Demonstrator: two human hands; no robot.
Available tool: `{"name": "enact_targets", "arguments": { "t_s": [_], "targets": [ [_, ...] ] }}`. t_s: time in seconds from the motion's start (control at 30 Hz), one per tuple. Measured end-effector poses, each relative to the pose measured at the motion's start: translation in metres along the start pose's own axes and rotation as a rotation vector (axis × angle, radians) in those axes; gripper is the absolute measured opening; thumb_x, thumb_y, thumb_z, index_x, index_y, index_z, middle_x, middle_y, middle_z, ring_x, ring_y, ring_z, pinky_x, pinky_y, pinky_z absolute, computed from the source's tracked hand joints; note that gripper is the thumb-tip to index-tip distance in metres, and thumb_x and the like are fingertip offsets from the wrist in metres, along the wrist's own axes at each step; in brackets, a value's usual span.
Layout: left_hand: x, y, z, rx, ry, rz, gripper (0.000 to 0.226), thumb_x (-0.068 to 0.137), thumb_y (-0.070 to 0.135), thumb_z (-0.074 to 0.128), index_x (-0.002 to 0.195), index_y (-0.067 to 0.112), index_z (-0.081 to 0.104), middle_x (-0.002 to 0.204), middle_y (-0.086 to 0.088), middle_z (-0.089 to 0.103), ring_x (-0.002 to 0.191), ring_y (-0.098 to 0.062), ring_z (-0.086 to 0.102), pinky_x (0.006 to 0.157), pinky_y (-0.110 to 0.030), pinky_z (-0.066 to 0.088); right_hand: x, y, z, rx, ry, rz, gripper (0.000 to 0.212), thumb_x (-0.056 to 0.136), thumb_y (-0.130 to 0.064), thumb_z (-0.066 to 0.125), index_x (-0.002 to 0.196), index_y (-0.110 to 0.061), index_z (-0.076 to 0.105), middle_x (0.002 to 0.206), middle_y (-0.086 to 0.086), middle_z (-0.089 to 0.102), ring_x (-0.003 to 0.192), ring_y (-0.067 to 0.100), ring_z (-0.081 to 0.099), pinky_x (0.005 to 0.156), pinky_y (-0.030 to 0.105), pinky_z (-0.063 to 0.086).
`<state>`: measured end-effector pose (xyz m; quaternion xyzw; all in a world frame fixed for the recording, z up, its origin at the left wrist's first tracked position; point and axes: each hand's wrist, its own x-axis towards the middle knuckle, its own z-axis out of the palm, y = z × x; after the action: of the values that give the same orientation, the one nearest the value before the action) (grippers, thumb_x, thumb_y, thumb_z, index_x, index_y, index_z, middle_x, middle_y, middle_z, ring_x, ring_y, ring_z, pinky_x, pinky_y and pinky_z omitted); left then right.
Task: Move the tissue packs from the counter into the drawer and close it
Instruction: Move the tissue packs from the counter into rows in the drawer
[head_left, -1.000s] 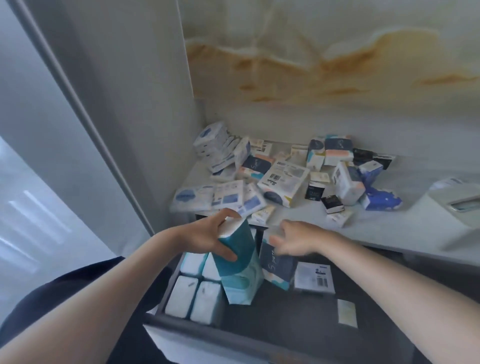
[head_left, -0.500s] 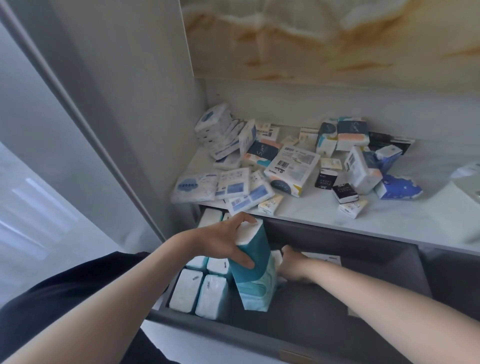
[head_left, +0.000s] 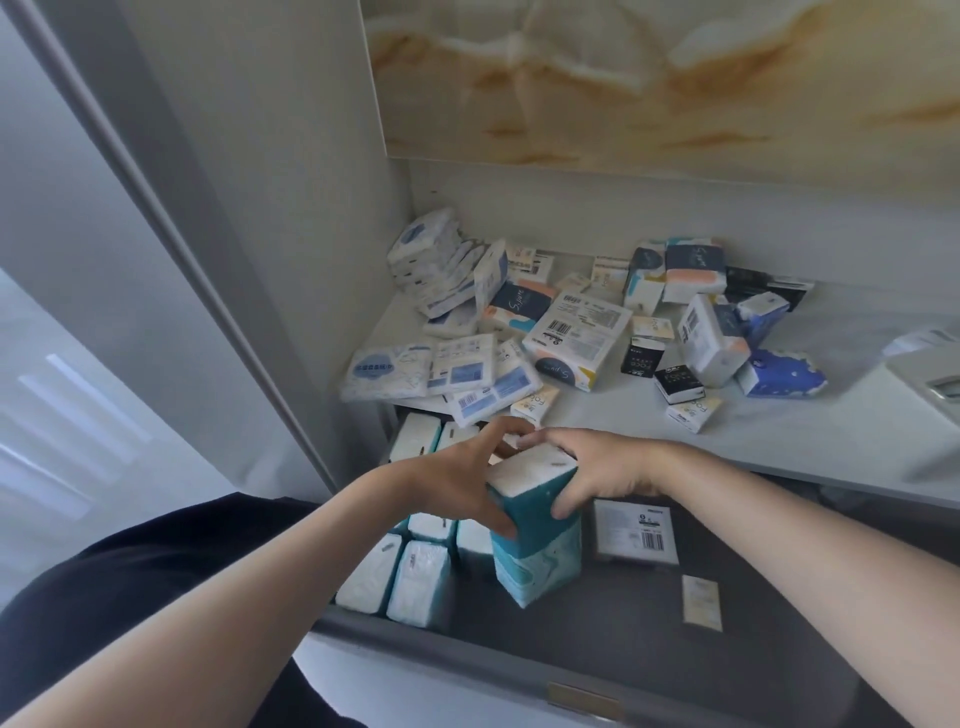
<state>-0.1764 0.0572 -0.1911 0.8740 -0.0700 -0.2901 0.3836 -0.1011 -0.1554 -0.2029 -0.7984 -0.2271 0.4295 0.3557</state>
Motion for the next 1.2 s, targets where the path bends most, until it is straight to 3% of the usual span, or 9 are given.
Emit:
{"name": "enact_targets", "arguments": {
  "t_s": [0.1,0.3,0.4,0.53,0.7,0.8,0.93,1.03,1.2],
  "targets": [
    [0.001,-0.014,0.008,0.044,-0.101,-0.048,0.097,0.073,0.017,0.081,0.144,0.045,0.02,0.142,0.01,0.044,0.132,-0.011,0.044,0.107,-0.036,0.043,-0.009,0.008,-0.011,0.031,-0.011,0.019,0.06,0.07,0.004,0.078,0.117,-0.028,0.06,0.108,0.004,0.068,0.103,0.023,0.067,0.081,0.042,0.061],
    [0.014,-0.042,0.031,0.56,-0.229,-0.082,0.056,0.091,0.005,0.05,0.141,0.03,0.051,0.155,0.012,0.031,0.144,-0.013,0.027,0.118,-0.033,0.024,-0.019,0.015,-0.01,-0.195,-0.073,-0.018,0.066,0.069,0.011,0.069,0.108,-0.041,0.057,0.105,-0.008,0.061,0.094,0.011,0.056,0.079,0.027,0.049],
    [0.021,-0.047,0.028,0.55,-0.167,-0.102,0.068,0.088,-0.006,0.04,0.142,0.036,0.047,0.155,0.013,0.034,0.144,-0.013,0.028,0.118,-0.036,0.027,-0.009,0.017,0.013,-0.316,-0.071,-0.066,0.062,0.074,0.007,0.056,0.104,-0.047,0.058,0.109,-0.011,0.062,0.099,0.017,0.06,0.083,0.036,0.052],
    [0.02,-0.049,0.027,0.606,-0.175,-0.082,0.081,0.086,-0.012,0.035,0.15,0.037,0.034,0.16,0.01,0.025,0.147,-0.017,0.025,0.115,-0.034,0.03,0.006,0.025,0.052,-0.306,-0.073,-0.149,0.043,0.091,-0.004,0.055,0.112,-0.04,0.062,0.122,-0.009,0.06,0.111,0.012,0.058,0.093,0.028,0.049],
    [0.02,-0.066,0.034,0.624,-0.252,-0.062,0.079,0.09,-0.012,0.035,0.158,0.02,0.011,0.165,0.007,-0.002,0.15,-0.007,-0.006,0.122,-0.029,0.001,0.011,0.036,0.107,-0.389,-0.04,-0.231,0.081,0.072,0.022,0.033,0.128,-0.03,0.061,0.139,-0.007,0.045,0.131,0.013,0.042,0.098,0.019,0.036],
    [0.022,-0.07,0.036,0.533,-0.19,-0.078,0.066,0.096,-0.001,0.041,0.155,0.022,0.024,0.164,0.009,0.009,0.15,-0.007,0.003,0.122,-0.03,0.008,0.021,0.045,0.128,-0.338,0.044,-0.272,0.082,0.073,0.02,0.038,0.136,-0.031,0.052,0.144,-0.005,0.043,0.13,0.019,0.045,0.099,0.029,0.045],
    [0.018,-0.07,0.036,0.405,-0.141,-0.113,0.064,0.093,0.014,0.05,0.151,0.032,0.032,0.162,0.014,0.017,0.149,-0.011,0.012,0.12,-0.038,0.021,0.027,0.04,0.133,-0.556,0.25,-0.003,0.044,0.083,-0.018,0.063,0.123,-0.021,0.045,0.118,0.002,0.058,0.098,0.027,0.061,0.065,0.031,0.043],
    [0.014,-0.068,0.037,0.574,-0.169,-0.04,0.08,0.085,0.037,0.071,0.152,0.033,0.028,0.161,0.012,0.013,0.147,-0.014,0.011,0.117,-0.042,0.027,0.031,0.042,0.13,-0.57,0.174,0.211,0.02,0.087,-0.033,0.059,0.094,-0.015,0.059,0.096,0.002,0.064,0.081,0.022,0.061,0.062,0.031,0.047],
    [0.023,-0.07,0.044,0.88,-0.083,0.044,0.103,0.075,0.043,0.081,0.155,0.026,0.018,0.152,0.001,0.023,0.138,-0.022,0.026,0.106,-0.041,0.041,0.04,0.046,0.127,-0.195,-0.099,0.238,0.033,0.094,-0.009,0.051,0.123,-0.016,0.064,0.123,0.002,0.065,0.087,0.017,0.066,0.065,0.031,0.06]
  ]
}}
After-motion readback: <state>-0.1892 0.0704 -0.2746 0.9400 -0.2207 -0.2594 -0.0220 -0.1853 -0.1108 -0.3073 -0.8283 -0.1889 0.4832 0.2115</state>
